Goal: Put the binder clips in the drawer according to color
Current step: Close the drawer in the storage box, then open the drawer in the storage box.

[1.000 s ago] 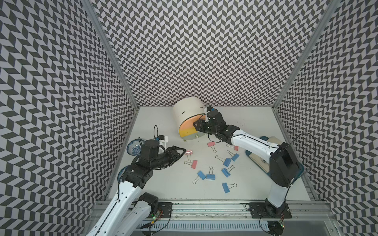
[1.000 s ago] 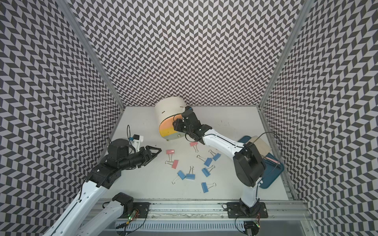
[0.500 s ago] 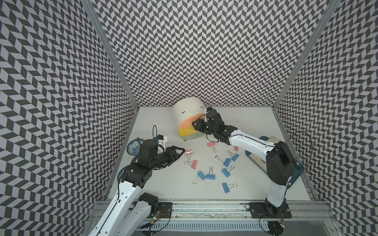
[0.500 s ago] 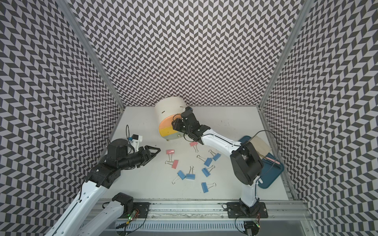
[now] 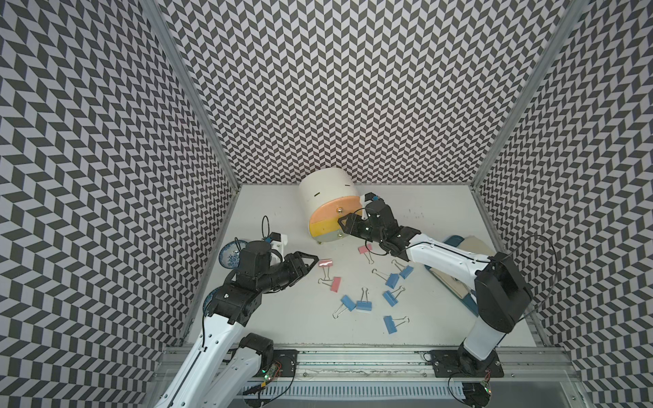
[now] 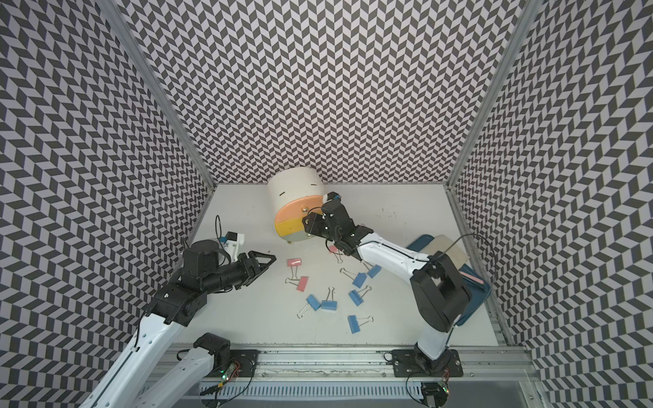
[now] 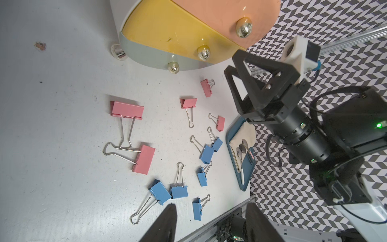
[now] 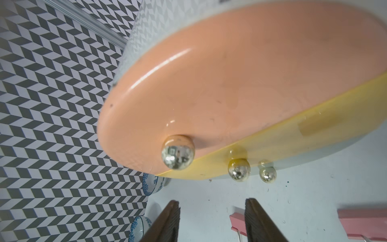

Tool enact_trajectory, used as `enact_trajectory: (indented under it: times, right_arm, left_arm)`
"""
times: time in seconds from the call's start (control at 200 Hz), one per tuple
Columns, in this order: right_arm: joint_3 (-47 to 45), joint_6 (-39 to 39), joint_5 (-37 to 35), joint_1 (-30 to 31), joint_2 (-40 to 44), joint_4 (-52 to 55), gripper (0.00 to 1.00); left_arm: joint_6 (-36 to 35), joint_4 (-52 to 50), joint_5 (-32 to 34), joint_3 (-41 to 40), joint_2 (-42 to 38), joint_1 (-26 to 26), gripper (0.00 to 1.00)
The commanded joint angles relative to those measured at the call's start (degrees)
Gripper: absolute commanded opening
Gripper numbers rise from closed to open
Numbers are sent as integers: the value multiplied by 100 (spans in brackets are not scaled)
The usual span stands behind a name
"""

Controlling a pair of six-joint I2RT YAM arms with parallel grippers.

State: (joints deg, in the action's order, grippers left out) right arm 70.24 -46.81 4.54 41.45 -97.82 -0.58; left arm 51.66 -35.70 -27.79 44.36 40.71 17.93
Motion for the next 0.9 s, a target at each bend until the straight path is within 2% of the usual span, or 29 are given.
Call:
enact_trajectory:
  times: [0.0, 0.305, 0.896]
  right_arm:
    - [-405, -59, 63, -47, 328, -630, 55]
    - [-1002, -470, 634, -269, 304, -1693, 55]
    - [-573, -729, 770, -296, -419, -1996, 53]
  left_arm:
    - [-99, -5, -51, 207, -19, -53, 57]
    - [-86, -163, -42, 222, -120, -62, 57]
    - [-252, -442, -134, 222, -186, -191, 57]
